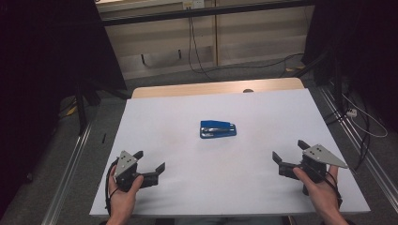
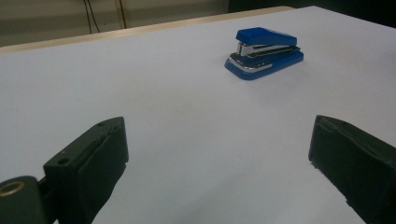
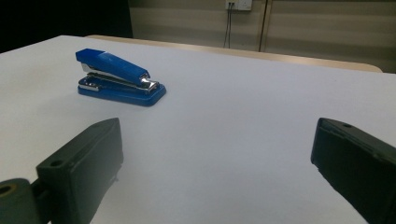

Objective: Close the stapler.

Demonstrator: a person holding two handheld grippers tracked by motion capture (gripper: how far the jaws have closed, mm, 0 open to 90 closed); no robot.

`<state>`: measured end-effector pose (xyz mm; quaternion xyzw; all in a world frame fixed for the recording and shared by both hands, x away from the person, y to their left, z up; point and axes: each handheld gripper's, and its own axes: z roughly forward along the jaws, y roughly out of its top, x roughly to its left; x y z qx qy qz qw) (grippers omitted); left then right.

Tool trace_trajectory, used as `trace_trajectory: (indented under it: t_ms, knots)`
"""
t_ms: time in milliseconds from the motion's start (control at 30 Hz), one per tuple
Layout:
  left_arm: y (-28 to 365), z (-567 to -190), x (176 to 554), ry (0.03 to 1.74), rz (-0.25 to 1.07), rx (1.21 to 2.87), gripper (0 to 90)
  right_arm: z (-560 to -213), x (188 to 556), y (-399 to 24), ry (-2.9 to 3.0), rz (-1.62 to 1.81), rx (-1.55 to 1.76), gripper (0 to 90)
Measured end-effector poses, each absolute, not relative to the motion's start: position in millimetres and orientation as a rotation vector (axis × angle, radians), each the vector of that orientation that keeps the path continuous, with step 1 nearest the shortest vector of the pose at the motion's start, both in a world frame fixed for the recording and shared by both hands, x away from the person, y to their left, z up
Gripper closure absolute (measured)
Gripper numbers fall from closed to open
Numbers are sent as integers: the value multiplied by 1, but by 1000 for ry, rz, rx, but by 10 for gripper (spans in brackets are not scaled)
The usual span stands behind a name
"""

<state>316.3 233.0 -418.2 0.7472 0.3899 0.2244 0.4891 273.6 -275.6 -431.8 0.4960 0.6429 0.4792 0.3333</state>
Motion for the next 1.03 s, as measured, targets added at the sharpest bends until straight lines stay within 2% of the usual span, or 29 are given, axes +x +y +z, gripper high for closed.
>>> trace_trajectory:
  t_ms: [333, 1033]
  knots:
    - [241, -420, 311, 948, 585, 1811, 50, -439, 268, -278, 1695, 1246, 1288, 11]
    - [242, -423, 314, 983, 547, 1827, 54, -442, 275, -278, 1687, 1236, 1290, 9]
